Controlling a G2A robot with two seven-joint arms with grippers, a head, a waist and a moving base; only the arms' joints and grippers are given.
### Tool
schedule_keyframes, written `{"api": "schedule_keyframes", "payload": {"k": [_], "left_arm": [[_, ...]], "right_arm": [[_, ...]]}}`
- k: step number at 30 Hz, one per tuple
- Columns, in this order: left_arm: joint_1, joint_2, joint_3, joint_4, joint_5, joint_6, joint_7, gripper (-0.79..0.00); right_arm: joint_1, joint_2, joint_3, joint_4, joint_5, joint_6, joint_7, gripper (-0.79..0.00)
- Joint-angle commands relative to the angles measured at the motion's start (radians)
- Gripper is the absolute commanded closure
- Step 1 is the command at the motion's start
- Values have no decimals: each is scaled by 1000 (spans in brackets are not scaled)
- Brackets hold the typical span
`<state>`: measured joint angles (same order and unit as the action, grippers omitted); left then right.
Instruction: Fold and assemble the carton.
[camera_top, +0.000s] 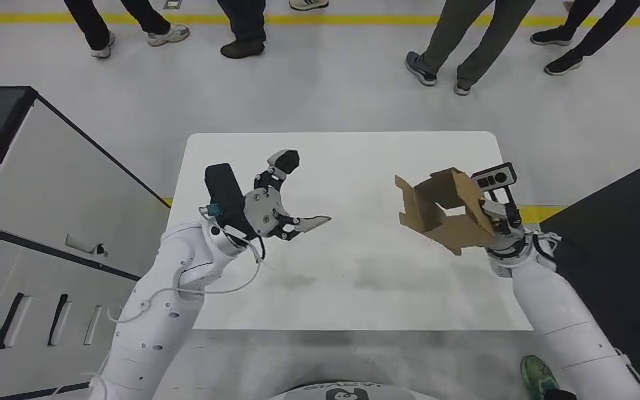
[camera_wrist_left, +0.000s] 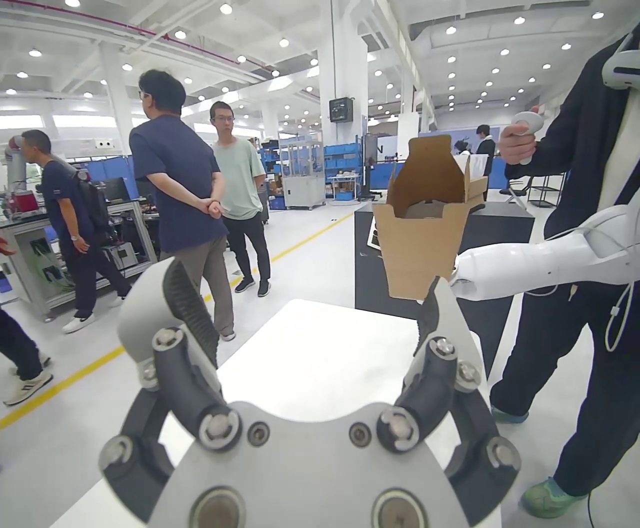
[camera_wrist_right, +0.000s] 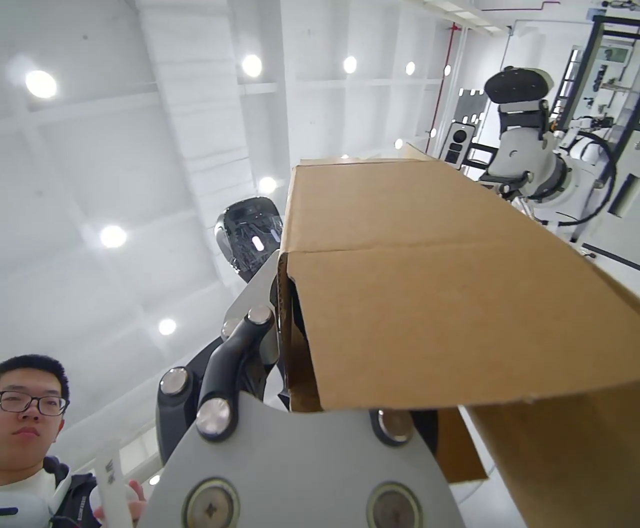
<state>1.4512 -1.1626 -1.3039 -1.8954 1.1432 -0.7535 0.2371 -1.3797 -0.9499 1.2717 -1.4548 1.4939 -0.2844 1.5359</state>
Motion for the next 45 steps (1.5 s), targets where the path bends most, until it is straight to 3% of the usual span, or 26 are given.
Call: {"api": "schedule_keyframes", "payload": {"k": [1, 6, 16, 25, 33, 45], "left_arm": [[4, 0, 0, -5, -10, -1, -2, -785], [11, 2, -5, -13, -25, -7, 4, -785], [12, 2, -1, -21, -24, 2, -4, -785], [-12, 9, -12, -14, -185, -120, -43, -785], [-18, 18, -33, -15, -279, -160, -118, -785], [-9, 20, -27, -25, -310, -174, -131, -785]], "right_arm": [[12, -10, -8, 0, 6, 0, 0, 0], [40, -34, -45, -12, 39, 2, 0, 0], [37, -35, -50, -19, 26, 18, -10, 0], [41, -61, -60, -95, 110, 121, 0, 0], [59, -87, -76, -84, 93, 116, 0, 0], [36, -98, -98, -121, 52, 92, -23, 0]]}}
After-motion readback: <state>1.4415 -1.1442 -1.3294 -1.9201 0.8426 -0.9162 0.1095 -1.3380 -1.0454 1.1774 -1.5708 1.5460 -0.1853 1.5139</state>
